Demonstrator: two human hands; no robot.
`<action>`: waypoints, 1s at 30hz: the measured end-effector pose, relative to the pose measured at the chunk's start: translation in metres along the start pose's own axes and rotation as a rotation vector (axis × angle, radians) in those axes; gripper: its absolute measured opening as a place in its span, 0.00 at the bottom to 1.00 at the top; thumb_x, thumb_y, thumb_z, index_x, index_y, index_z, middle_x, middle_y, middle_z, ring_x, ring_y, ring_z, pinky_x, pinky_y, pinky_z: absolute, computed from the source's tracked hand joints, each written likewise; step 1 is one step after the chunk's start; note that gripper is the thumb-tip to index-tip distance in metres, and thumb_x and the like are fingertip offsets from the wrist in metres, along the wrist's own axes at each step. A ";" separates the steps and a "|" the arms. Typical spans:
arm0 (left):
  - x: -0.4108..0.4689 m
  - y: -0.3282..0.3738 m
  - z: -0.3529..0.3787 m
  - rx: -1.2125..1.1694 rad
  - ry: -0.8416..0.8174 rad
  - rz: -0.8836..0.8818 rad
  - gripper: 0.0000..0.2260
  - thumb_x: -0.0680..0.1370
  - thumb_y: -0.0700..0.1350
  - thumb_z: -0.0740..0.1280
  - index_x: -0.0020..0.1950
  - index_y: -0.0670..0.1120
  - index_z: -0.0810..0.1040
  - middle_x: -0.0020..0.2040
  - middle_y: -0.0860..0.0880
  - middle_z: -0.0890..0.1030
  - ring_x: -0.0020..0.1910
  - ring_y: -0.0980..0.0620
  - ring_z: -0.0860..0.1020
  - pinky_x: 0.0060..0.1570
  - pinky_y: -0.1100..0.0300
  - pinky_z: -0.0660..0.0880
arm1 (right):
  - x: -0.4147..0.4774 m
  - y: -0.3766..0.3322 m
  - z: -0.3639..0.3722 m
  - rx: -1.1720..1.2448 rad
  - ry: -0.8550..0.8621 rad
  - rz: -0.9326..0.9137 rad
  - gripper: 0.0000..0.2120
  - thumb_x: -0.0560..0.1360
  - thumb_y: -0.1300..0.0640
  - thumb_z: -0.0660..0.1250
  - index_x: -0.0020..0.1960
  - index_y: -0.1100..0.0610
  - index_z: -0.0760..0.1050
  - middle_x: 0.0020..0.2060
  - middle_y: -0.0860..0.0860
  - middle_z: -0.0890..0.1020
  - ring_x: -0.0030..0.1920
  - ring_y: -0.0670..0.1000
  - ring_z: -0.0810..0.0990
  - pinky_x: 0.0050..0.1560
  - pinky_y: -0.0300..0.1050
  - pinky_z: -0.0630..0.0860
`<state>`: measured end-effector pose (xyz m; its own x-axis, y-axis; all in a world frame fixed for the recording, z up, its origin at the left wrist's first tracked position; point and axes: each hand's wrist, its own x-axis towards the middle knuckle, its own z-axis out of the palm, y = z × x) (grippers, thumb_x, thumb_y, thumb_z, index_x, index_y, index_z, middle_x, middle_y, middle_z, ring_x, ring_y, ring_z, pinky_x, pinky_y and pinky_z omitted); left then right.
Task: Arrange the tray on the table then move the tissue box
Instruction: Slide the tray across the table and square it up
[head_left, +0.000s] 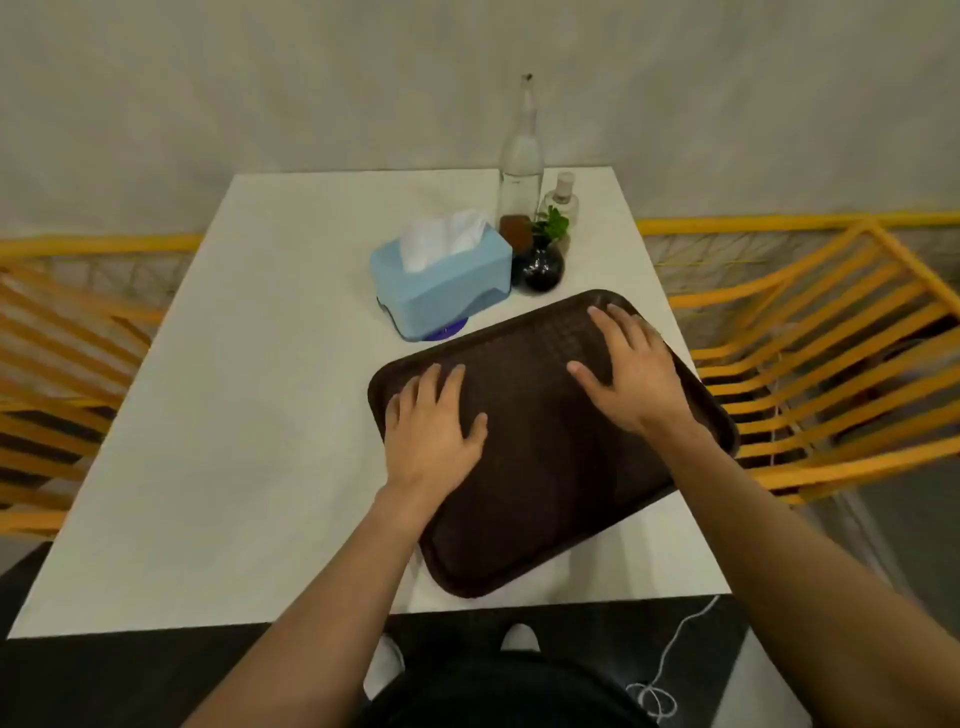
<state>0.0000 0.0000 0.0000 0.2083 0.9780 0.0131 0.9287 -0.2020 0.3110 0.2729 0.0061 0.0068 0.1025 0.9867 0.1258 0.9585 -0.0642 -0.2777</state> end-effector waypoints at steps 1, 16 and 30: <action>-0.004 0.001 0.003 0.033 -0.058 -0.032 0.33 0.78 0.65 0.57 0.80 0.54 0.60 0.79 0.45 0.64 0.78 0.41 0.61 0.76 0.40 0.56 | 0.001 0.006 0.000 -0.018 -0.018 0.028 0.35 0.79 0.34 0.58 0.81 0.45 0.52 0.80 0.53 0.59 0.79 0.63 0.56 0.77 0.64 0.56; -0.033 -0.040 0.023 0.040 0.023 -0.122 0.21 0.82 0.48 0.61 0.75 0.48 0.73 0.78 0.40 0.66 0.78 0.39 0.63 0.78 0.40 0.54 | 0.012 0.058 0.015 -0.091 -0.079 0.225 0.21 0.85 0.52 0.55 0.74 0.59 0.64 0.62 0.60 0.77 0.57 0.64 0.80 0.49 0.57 0.77; -0.038 -0.136 -0.012 -0.102 0.176 -0.481 0.28 0.76 0.32 0.58 0.78 0.40 0.66 0.64 0.34 0.73 0.59 0.31 0.72 0.62 0.40 0.70 | 0.005 -0.005 0.048 -0.054 -0.087 0.232 0.18 0.83 0.49 0.56 0.71 0.52 0.62 0.49 0.61 0.83 0.45 0.64 0.81 0.42 0.53 0.69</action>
<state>-0.1378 -0.0089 -0.0312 -0.2972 0.9548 0.0031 0.8702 0.2695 0.4125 0.2560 0.0181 -0.0372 0.3007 0.9536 -0.0185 0.9249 -0.2963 -0.2382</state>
